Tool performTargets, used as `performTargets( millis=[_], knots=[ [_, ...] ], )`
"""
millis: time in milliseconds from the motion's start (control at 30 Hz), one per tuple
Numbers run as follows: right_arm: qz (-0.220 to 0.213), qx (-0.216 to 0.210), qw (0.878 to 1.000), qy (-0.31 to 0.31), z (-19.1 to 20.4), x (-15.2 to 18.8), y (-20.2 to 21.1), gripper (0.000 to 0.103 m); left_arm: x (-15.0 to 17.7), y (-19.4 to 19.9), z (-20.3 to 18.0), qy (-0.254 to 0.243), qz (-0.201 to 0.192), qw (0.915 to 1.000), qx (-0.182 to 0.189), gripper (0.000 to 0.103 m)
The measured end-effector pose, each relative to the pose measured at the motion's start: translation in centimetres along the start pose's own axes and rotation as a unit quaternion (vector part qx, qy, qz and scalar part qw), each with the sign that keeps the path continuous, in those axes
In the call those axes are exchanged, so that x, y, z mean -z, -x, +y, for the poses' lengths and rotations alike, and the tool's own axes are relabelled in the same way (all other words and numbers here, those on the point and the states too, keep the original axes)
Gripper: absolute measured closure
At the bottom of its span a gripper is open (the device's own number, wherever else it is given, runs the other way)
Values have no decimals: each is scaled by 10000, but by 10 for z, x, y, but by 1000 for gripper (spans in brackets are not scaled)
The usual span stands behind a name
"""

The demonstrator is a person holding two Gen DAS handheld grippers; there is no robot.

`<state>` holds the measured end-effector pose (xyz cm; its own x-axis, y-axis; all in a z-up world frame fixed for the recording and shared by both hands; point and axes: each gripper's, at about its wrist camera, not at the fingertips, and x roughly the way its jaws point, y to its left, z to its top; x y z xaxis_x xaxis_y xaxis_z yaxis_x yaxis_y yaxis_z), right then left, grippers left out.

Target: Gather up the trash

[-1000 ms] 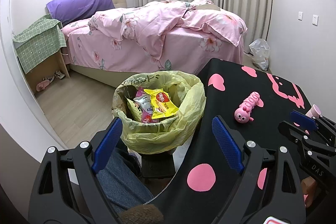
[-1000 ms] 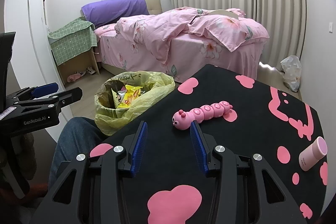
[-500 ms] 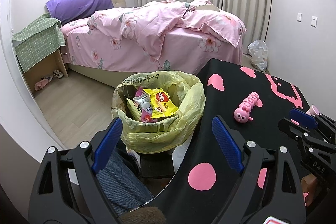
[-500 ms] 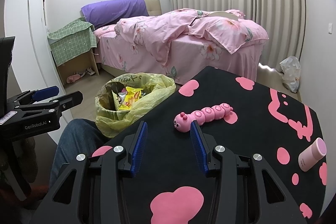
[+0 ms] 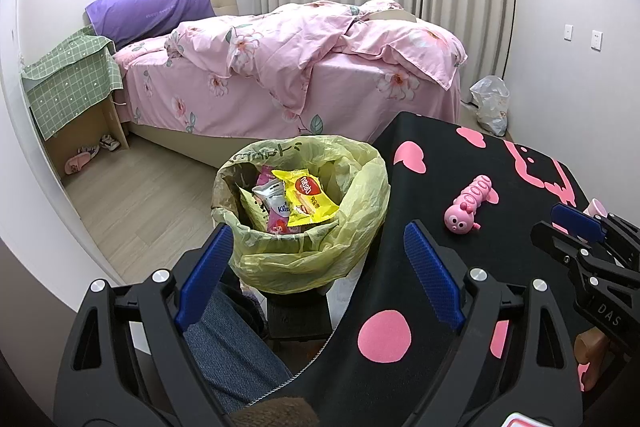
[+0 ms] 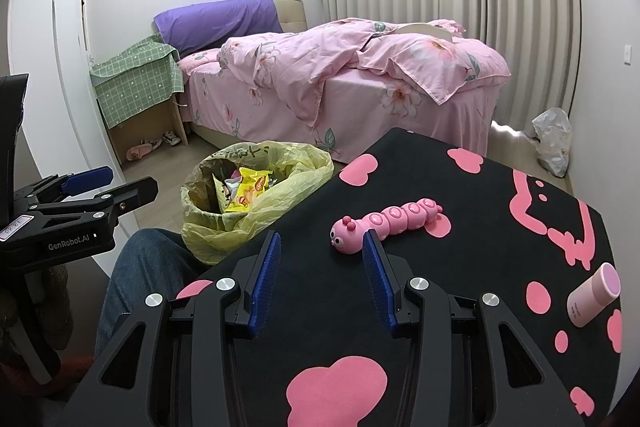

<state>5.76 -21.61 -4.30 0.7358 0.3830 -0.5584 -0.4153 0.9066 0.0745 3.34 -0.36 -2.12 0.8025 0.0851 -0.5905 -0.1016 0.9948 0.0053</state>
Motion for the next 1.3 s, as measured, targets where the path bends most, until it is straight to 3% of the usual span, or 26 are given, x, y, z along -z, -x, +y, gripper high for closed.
performTargets(
  millis=[1133, 1300],
  knots=[
    [15, 2, 10000, 41, 2, -2, 0, 62, 0, -1, -5, -73, 1, 9999, 80, 20],
    [45, 24, 10000, 30, 2, -1, 0, 62, 1, -9, -3, 79, 168, 9995, 268, 20]
  ],
)
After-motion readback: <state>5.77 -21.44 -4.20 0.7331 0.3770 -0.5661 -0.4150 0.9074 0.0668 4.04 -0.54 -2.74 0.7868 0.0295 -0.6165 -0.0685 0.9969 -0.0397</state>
